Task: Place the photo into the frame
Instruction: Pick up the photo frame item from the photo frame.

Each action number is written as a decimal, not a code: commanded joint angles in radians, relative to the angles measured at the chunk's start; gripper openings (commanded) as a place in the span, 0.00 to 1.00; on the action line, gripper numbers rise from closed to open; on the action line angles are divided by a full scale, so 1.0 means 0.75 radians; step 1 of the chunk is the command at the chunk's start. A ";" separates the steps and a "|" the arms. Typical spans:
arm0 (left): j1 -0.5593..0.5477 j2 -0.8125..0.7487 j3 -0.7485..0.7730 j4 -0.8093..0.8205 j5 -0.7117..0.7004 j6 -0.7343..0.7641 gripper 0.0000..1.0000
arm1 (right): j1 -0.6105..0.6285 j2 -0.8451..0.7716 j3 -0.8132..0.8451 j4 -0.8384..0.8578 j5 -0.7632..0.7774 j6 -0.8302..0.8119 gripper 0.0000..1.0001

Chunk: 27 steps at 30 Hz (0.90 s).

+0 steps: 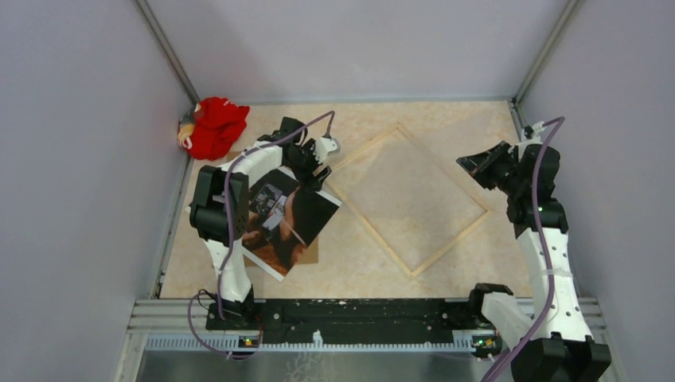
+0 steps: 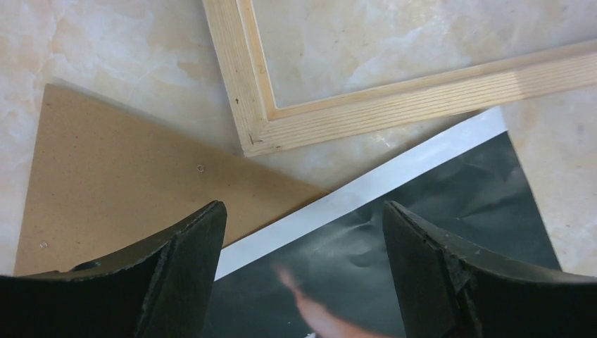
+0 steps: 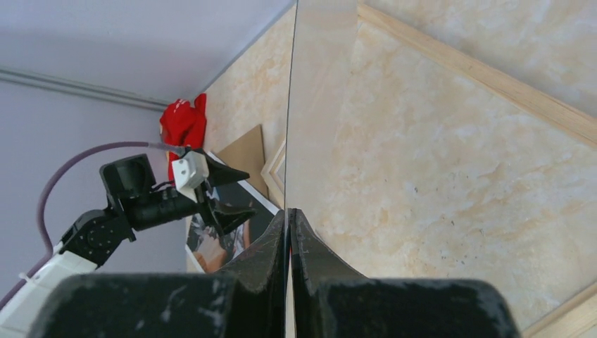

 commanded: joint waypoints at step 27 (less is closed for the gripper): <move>-0.002 -0.031 -0.358 0.110 -0.156 0.164 0.47 | -0.009 0.069 0.177 0.341 -0.102 0.170 0.00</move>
